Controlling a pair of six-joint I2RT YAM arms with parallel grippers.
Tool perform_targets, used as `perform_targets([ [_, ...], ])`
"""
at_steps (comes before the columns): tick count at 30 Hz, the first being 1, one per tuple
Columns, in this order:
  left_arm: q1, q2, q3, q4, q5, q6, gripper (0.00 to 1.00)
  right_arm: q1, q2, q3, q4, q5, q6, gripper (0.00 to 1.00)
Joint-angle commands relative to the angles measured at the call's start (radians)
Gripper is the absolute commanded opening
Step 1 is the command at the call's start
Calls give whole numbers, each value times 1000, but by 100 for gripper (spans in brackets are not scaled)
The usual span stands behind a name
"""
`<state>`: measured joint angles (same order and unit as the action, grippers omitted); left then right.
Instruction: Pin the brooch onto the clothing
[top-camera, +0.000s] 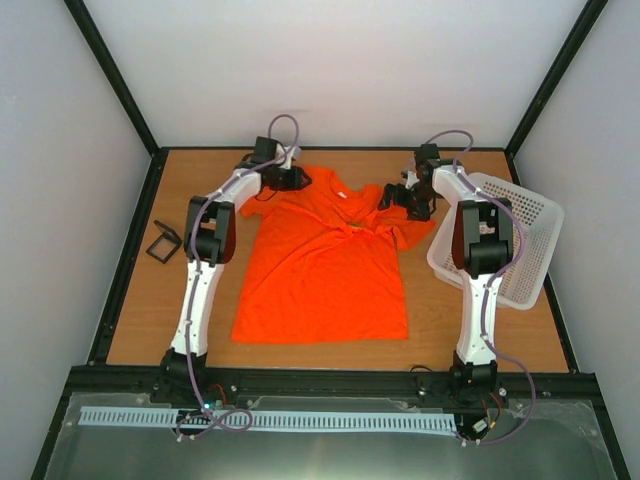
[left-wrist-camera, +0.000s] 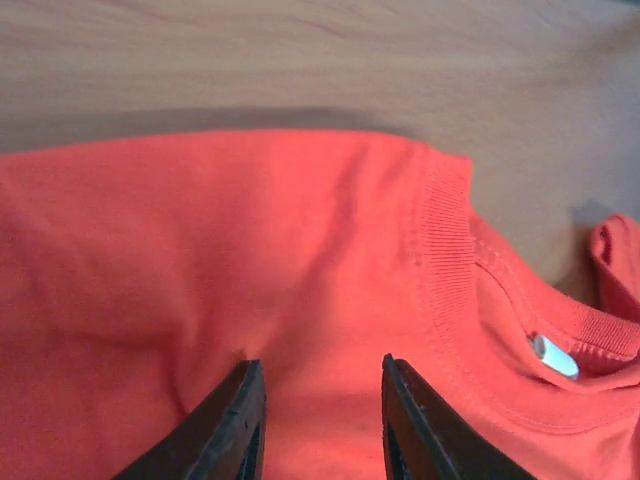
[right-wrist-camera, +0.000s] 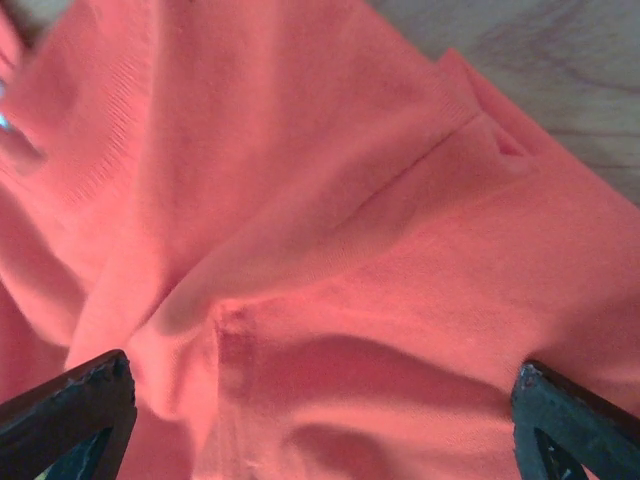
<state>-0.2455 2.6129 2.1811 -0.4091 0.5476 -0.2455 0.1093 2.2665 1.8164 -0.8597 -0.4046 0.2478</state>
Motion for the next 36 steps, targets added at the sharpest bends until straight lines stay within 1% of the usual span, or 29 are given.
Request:
perform_targets([
  [1,118,20,-16,-32,-43,-105,35,-19,59,34,-20,90,-17,100],
  [4,193,56,18,-43,-29,-128,35,-25,104,85,-29,115,-24,100],
  [7,248,78,48,-44,-19,-124,34,-35,167,177,-65,145,-29,100],
  [11,275,69,97,-31,49,-83,36,-37,255,318,-116,163,-76,100],
  [13,274,36,101,-31,84,-68,39,-37,311,448,-170,164,-93,100],
  [16,262,-61,64,-53,76,-52,42,-37,370,645,-265,168,-97,100],
  [18,243,-151,7,-62,45,-45,44,-37,356,691,-270,152,-81,100],
  [20,214,-250,-71,-65,10,-23,48,-37,293,664,-251,137,-67,100],
  [23,155,-415,-242,-85,-6,-7,50,-30,206,583,-240,119,-57,100],
  [26,91,-576,-473,-90,3,-8,51,-2,143,531,-273,45,-62,100],
  [28,43,-686,-649,-80,-3,-7,51,36,87,460,-286,-7,-72,100],
  [30,1,-783,-822,-67,-8,-41,52,82,-1,308,-248,-65,-81,100],
  [33,-41,-902,-1044,-15,10,-135,52,127,-150,50,-134,-152,-58,100],
  [36,-58,-988,-1229,61,28,-241,52,171,-264,-199,-13,-168,-37,100],
])
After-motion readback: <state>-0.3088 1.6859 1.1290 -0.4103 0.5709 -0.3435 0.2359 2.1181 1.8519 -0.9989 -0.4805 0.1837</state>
